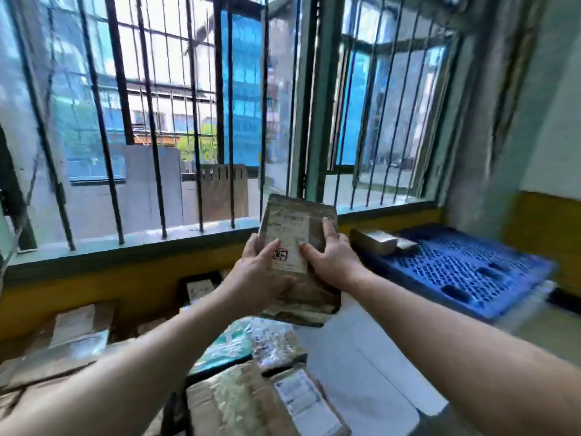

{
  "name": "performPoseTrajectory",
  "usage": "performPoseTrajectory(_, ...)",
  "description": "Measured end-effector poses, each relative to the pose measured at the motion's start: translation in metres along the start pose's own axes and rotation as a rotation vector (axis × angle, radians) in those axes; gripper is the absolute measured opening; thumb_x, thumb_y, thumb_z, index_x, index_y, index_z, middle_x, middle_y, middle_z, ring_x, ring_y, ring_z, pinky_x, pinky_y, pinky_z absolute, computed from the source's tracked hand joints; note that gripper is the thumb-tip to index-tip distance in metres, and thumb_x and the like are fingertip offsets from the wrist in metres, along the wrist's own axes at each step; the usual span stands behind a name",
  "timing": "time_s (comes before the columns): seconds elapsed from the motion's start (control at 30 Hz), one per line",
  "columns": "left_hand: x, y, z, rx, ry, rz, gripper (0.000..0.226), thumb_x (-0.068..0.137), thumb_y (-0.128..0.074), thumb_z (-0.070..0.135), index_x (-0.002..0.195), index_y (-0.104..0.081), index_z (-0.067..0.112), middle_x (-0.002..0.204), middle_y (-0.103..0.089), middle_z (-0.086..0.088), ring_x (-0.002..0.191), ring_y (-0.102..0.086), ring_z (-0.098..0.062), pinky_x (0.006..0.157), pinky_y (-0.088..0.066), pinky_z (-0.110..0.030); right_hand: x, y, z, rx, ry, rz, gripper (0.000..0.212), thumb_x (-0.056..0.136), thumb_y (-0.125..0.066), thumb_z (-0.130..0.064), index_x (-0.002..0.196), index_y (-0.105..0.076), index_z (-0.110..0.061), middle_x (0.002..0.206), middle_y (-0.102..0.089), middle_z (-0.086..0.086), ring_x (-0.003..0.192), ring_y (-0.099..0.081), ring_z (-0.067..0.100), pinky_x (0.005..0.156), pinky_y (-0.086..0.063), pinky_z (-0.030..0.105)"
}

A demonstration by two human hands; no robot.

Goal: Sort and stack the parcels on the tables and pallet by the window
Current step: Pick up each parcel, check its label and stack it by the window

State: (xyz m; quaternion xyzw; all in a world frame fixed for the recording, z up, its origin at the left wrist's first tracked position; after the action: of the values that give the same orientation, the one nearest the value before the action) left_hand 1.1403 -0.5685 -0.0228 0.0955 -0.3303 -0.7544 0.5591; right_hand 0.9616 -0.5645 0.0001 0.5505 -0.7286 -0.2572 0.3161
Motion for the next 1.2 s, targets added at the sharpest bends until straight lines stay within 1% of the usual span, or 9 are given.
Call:
performPoseTrajectory(0.07, 0.007, -0.042, 0.038, 0.068, -0.063, -0.061, 0.086, 0.083, -0.069, 0.045, 0.151, -0.018, 0.032, 0.161, -0.005, -0.002, 0.146, -0.016, -0.028, 0.117, -0.024, -0.046, -0.013, 0.041, 0.041, 0.0, -0.07, 0.059, 0.083, 0.095, -0.047, -0.06, 0.157, 0.0, -0.032, 0.156, -0.019, 0.011, 0.139, -0.035, 0.033, 0.113, -0.033, 0.041)
performPoseTrajectory(0.13, 0.014, -0.09, 0.078, 0.166, -0.168, -0.095, 0.084, 0.085, -0.069, 0.036, 0.152, -0.02, 0.025, 0.157, -0.009, -0.001, 0.142, -0.026, -0.025, 0.116, -0.029, -0.038, -0.03, 0.086, 0.087, 0.009, -0.14, 0.112, 0.084, 0.094, -0.048, -0.061, 0.157, 0.001, -0.035, 0.16, -0.013, 0.01, 0.143, -0.03, 0.033, 0.116, -0.03, 0.042)
performPoseTrajectory(0.2, 0.022, -0.146, 0.12, 0.194, -0.265, -0.156, 0.085, 0.084, -0.069, 0.037, 0.152, -0.02, 0.025, 0.153, -0.011, 0.002, 0.139, -0.031, -0.022, 0.113, -0.034, -0.031, -0.051, 0.135, 0.139, 0.002, -0.212, 0.168, 0.084, 0.093, -0.048, -0.062, 0.156, 0.001, -0.037, 0.161, -0.012, 0.009, 0.144, -0.029, 0.033, 0.117, -0.028, 0.041)
performPoseTrajectory(0.33, 0.027, -0.274, 0.209, 0.202, -0.348, -0.321, 0.087, 0.085, -0.065, 0.042, 0.153, -0.013, 0.027, 0.161, 0.008, -0.007, 0.148, -0.004, -0.022, 0.115, -0.012, -0.023, -0.102, 0.239, 0.25, -0.087, -0.361, 0.283, 0.085, 0.092, -0.051, -0.062, 0.157, -0.002, -0.036, 0.162, -0.018, 0.012, 0.143, -0.032, 0.031, 0.117, -0.028, 0.037)
performPoseTrajectory(0.5, 0.02, -0.413, 0.302, 0.13, -0.42, -0.492, 0.09, 0.084, -0.068, 0.042, 0.153, -0.013, 0.027, 0.159, 0.009, -0.004, 0.146, -0.018, -0.026, 0.117, -0.022, -0.031, -0.168, 0.344, 0.355, -0.118, -0.546, 0.358, 0.082, 0.096, -0.05, -0.055, 0.158, 0.0, -0.034, 0.162, -0.008, 0.017, 0.146, -0.024, 0.034, 0.117, -0.023, 0.036)
performPoseTrajectory(0.7, 0.026, -0.517, 0.372, 0.137, -0.455, -0.629, 0.086, 0.085, -0.063, 0.049, 0.152, -0.012, 0.037, 0.16, 0.013, 0.003, 0.146, -0.017, -0.023, 0.116, -0.021, -0.029, -0.205, 0.415, 0.447, -0.249, -0.699, 0.426, 0.083, 0.094, -0.046, -0.063, 0.157, 0.001, -0.036, 0.161, -0.021, 0.015, 0.141, -0.035, 0.035, 0.11, -0.033, 0.036)
performPoseTrajectory(0.9, 0.072, -0.602, 0.406, 0.15, -0.506, -0.713, 0.086, 0.086, -0.062, 0.05, 0.152, -0.01, 0.036, 0.16, 0.014, 0.004, 0.146, -0.017, -0.023, 0.113, -0.023, -0.027, -0.188, 0.456, 0.524, -0.204, -0.786, 0.451, 0.083, 0.094, -0.045, -0.063, 0.157, 0.002, -0.037, 0.164, -0.011, 0.012, 0.145, -0.029, 0.033, 0.113, -0.03, 0.035)
performPoseTrajectory(1.03, 0.129, -0.654, 0.425, 0.106, -0.54, -0.717, 0.086, 0.086, -0.062, 0.051, 0.153, -0.011, 0.033, 0.16, 0.012, 0.005, 0.146, -0.017, -0.021, 0.113, -0.022, -0.027, -0.145, 0.491, 0.567, -0.24, -0.824, 0.48, 0.081, 0.096, -0.043, -0.062, 0.156, 0.004, -0.037, 0.164, -0.01, 0.012, 0.144, -0.03, 0.034, 0.111, -0.032, 0.037)
performPoseTrajectory(1.2, 0.21, -0.701, 0.461, 0.065, -0.569, -0.728, 0.087, 0.086, -0.061, 0.052, 0.153, -0.008, 0.037, 0.16, 0.014, 0.008, 0.145, -0.018, -0.021, 0.109, -0.03, -0.03, -0.077, 0.543, 0.611, -0.262, -0.851, 0.522, 0.081, 0.095, -0.044, -0.062, 0.156, 0.004, -0.039, 0.163, -0.012, 0.011, 0.142, -0.032, 0.036, 0.109, -0.034, 0.04)
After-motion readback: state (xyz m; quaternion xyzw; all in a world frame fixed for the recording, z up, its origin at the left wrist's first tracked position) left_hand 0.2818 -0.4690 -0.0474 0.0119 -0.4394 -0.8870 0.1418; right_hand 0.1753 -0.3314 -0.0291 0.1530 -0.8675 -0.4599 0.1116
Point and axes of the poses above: each hand's wrist, its own x-axis towards the middle knuckle, its own y-axis out of the back of the hand, z = x × y, the point moved 1 cm from there along x, towards the middle knuckle
